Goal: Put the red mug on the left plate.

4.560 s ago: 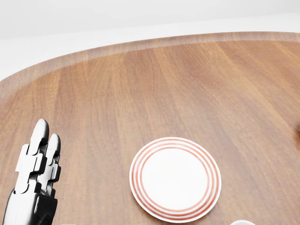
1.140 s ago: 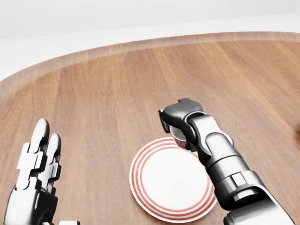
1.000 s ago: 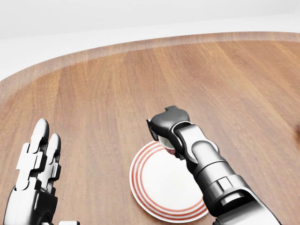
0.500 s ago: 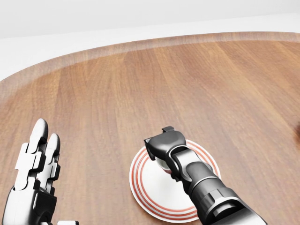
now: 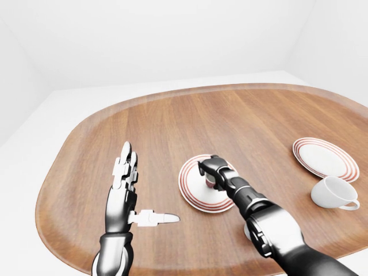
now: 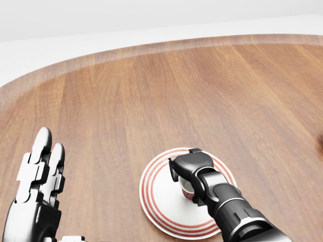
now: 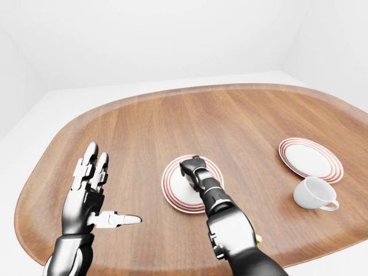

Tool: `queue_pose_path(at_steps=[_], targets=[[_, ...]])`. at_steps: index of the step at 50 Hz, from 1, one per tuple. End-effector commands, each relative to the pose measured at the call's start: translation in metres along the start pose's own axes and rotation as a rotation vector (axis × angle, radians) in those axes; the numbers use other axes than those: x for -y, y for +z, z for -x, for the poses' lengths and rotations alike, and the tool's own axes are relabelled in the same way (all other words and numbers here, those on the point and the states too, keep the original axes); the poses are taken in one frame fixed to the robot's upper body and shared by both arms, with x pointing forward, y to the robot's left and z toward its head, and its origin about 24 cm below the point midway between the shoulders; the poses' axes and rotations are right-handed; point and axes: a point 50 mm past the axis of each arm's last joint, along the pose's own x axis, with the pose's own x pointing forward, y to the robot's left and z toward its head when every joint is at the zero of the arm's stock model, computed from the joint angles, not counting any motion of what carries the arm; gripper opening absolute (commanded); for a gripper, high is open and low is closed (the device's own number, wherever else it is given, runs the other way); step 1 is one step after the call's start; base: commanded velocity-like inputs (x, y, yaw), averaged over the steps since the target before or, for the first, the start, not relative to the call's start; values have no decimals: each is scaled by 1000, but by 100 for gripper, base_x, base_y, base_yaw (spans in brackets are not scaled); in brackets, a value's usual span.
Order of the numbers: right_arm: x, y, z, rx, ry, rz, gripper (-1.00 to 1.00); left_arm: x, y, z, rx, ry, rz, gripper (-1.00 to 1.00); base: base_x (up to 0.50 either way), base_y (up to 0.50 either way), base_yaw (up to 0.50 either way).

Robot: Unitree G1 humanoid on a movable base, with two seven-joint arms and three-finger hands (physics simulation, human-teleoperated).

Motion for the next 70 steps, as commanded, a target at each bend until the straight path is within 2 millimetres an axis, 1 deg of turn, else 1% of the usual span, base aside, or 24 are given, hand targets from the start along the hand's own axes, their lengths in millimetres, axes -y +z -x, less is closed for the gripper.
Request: queue_pose_path(at_steps=[1, 14, 15, 16, 32, 33, 42, 43, 54, 56, 70], targets=[[-1, -8, 2, -26, -79, -61, -100, 0, 0, -1, -1, 1, 0, 100, 0, 0, 0], [-1, -8, 2, -26, -79, -61, -100, 0, 0, -1, -1, 1, 0, 100, 0, 0, 0], [-10, -7, 2, -26, -63, -85, -100, -1, -1, 0, -1, 1, 1, 100, 0, 0, 0], [-10, -7, 2, -26, -62, -86, -100, -1, -1, 0, -1, 2, 1, 100, 0, 0, 0], [-10, -6, 2, -23, -67, -84, -100, -1, 0, 0, 0, 2, 1, 100, 0, 0, 0], [-11, -6, 2, -22, -39, -80, 100, 0, 0, 0, 0, 1, 0, 100, 0, 0, 0], [-11, -6, 2, -22, -37, -79, 100, 0, 0, 0, 0, 1, 0, 100, 0, 0, 0], [-14, -7, 3, -23, -16, -71, 100, 0, 0, 0, 0, 2, 0, 100, 0, 0, 0], [-15, -7, 3, -25, -9, -69, 100, 0, 0, 0, 1, 0, -1, 100, 0, 0, 0], [-18, -8, 3, -25, 17, -66, 100, 0, 0, 0, 1, 0, -1, 100, 0, 0, 0], [-18, -8, 3, -25, 17, -66, 100, 0, 0, 0, 1, 0, -1, 100, 0, 0, 0]])
